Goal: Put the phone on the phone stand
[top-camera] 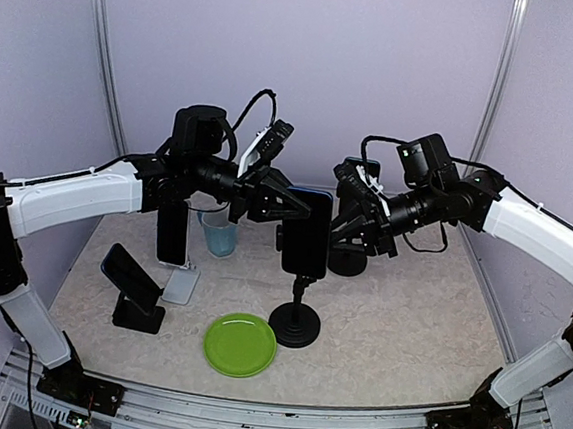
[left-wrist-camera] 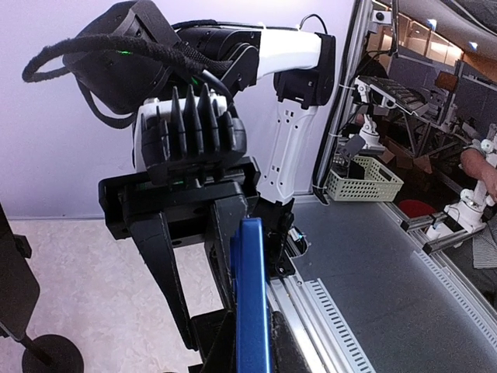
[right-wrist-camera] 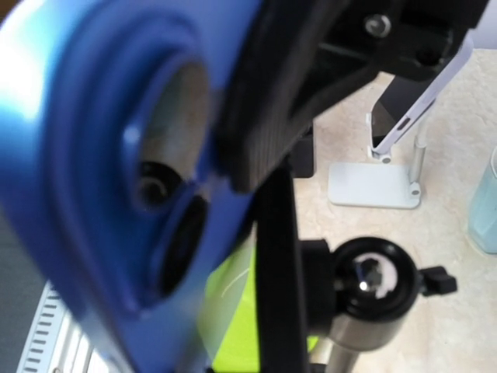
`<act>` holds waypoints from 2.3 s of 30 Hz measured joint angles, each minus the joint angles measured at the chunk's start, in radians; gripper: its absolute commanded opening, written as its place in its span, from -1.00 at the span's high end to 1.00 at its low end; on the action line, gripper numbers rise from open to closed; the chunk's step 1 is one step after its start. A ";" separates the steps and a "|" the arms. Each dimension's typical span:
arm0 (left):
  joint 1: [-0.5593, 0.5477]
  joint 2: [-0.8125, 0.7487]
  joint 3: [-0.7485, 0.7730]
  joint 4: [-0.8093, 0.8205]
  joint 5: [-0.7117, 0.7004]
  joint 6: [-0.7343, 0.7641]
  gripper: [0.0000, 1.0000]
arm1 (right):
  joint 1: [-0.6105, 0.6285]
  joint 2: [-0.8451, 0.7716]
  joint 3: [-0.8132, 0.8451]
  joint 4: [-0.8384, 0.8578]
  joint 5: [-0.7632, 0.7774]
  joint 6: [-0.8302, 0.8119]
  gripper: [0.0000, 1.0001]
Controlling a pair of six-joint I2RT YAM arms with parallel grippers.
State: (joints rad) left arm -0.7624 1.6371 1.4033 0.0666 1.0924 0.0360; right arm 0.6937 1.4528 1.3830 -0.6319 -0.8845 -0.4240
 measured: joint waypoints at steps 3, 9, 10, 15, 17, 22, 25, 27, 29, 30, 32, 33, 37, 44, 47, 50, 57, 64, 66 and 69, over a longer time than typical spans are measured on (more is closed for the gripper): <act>0.000 -0.010 0.000 -0.032 -0.018 0.008 1.00 | -0.005 -0.001 0.000 0.001 0.002 0.000 1.00; 0.000 -0.030 0.002 -0.093 -0.064 0.043 1.00 | -0.023 -0.022 -0.023 0.014 0.004 0.000 1.00; -0.002 -0.032 0.005 -0.107 -0.076 0.051 1.00 | -0.026 -0.027 -0.029 0.018 0.005 0.002 1.00; -0.006 -0.043 0.013 -0.159 -0.170 0.079 1.00 | -0.042 -0.076 -0.084 0.054 0.013 0.016 1.00; -0.014 -0.043 0.023 -0.183 -0.193 0.086 1.00 | -0.046 -0.085 -0.098 0.066 0.013 0.019 1.00; -0.052 -0.034 0.098 -0.301 -0.290 0.116 1.00 | -0.056 -0.095 -0.105 0.073 0.003 0.022 1.00; -0.082 0.011 0.195 -0.397 -0.360 0.130 1.00 | -0.076 -0.101 -0.105 0.054 -0.003 0.022 1.00; -0.096 0.039 0.246 -0.441 -0.392 0.131 1.00 | -0.084 -0.104 -0.105 0.041 -0.012 0.023 1.00; -0.105 0.061 0.289 -0.477 -0.414 0.132 1.00 | -0.095 -0.107 -0.105 0.030 -0.018 0.023 1.00; -0.109 0.071 0.309 -0.496 -0.422 0.133 1.00 | -0.098 -0.109 -0.105 0.026 -0.018 0.023 1.00; -0.113 0.077 0.327 -0.518 -0.429 0.133 1.00 | -0.100 -0.109 -0.105 0.022 -0.020 0.023 1.00; -0.113 0.079 0.333 -0.528 -0.430 0.133 1.00 | -0.100 -0.109 -0.105 0.022 -0.020 0.023 1.00; -0.114 0.101 0.385 -0.589 -0.431 0.134 1.00 | -0.099 -0.109 -0.105 0.023 -0.020 0.029 1.00; -0.117 0.119 0.438 -0.680 -0.434 0.138 1.00 | -0.090 -0.109 -0.113 0.037 -0.022 0.048 1.00; -0.117 0.115 0.436 -0.681 -0.434 0.137 1.00 | -0.087 -0.108 -0.114 0.043 -0.024 0.053 0.93; -0.118 0.110 0.427 -0.676 -0.435 0.137 1.00 | -0.087 -0.107 -0.114 0.044 -0.024 0.061 0.74; -0.127 0.100 0.420 -0.675 -0.451 0.134 1.00 | -0.087 -0.107 -0.114 0.044 -0.023 0.064 0.03; -0.125 0.072 0.406 -0.700 -0.489 0.126 1.00 | -0.087 -0.145 -0.114 0.024 -0.024 0.061 -0.77; -0.125 0.067 0.400 -0.698 -0.492 0.122 1.00 | -0.087 -0.161 -0.114 0.021 -0.015 0.049 -0.83; -0.126 0.058 0.389 -0.694 -0.496 0.114 1.00 | -0.087 -0.176 -0.117 0.022 -0.009 0.042 -0.86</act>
State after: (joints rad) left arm -0.8883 1.6947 1.7920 -0.6273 0.5964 0.1501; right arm 0.6067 1.2766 1.2663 -0.6102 -0.8932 -0.3824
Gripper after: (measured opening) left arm 0.065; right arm 0.916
